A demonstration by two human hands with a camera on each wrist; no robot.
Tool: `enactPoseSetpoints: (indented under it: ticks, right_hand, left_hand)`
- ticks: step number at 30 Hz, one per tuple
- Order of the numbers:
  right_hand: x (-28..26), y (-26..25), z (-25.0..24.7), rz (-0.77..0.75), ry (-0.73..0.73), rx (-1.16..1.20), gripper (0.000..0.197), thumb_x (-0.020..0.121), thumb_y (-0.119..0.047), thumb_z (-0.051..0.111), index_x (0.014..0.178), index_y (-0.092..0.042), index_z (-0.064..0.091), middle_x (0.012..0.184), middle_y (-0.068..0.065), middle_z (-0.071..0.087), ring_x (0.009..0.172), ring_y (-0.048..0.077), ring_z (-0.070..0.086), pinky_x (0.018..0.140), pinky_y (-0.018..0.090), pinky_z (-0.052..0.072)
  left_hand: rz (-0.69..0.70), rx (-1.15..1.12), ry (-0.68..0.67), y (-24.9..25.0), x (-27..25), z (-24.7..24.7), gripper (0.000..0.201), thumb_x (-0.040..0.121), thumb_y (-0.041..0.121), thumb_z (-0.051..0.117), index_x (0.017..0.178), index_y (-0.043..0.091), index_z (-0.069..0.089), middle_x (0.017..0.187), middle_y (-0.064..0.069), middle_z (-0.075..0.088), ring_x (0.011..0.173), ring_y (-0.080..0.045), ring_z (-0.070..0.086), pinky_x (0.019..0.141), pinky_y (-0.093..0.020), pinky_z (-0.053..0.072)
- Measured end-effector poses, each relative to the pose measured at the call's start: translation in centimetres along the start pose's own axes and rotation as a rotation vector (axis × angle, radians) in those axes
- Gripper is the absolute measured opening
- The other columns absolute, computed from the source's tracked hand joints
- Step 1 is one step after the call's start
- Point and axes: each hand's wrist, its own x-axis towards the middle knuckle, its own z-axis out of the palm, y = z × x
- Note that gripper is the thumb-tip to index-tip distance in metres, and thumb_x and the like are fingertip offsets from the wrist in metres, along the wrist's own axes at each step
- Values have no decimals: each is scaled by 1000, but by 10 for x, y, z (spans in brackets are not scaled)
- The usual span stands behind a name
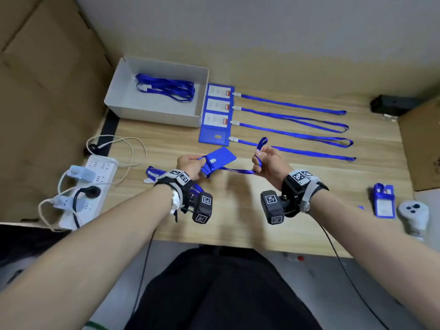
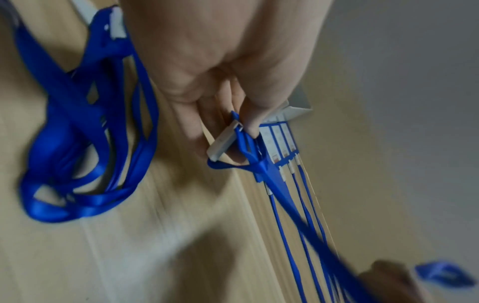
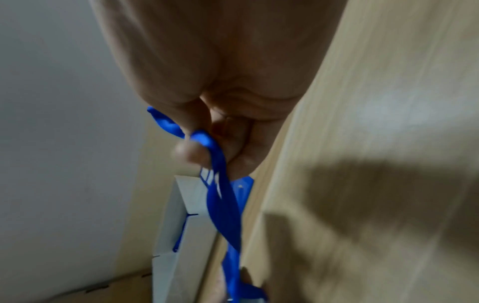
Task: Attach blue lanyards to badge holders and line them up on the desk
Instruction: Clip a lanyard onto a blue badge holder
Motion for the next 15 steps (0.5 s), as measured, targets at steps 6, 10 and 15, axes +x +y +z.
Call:
enactPoseSetpoints:
  ticks: [6, 10, 15]
  right_hand:
    - [8, 47, -20, -42, 161, -484, 22, 98, -16, 53, 77, -17, 47, 55, -5, 44, 48, 13, 37, 49, 25, 31]
    - [17, 50, -36, -168, 223, -921, 12, 93, -26, 58, 83, -18, 59, 72, -4, 60, 66, 18, 55, 62, 28, 41]
    - [14, 45, -53, -137, 257, -1164, 13, 91, -32, 58, 84, -22, 65, 85, 0, 68, 81, 22, 63, 67, 29, 42]
  left_hand:
    - [58, 57, -23, -14, 6, -9, 18, 84, 3, 66, 97, 16, 68, 103, -14, 70, 90, -25, 66, 91, -41, 56]
    - [184, 250, -39, -15, 15, -24, 23, 89, 6, 65, 111, 11, 65, 102, -10, 61, 81, -21, 59, 82, -29, 50]
    - [159, 195, 98, 4, 34, -47, 16, 86, 12, 68, 100, 18, 63, 113, -12, 67, 95, -28, 65, 90, -36, 54]
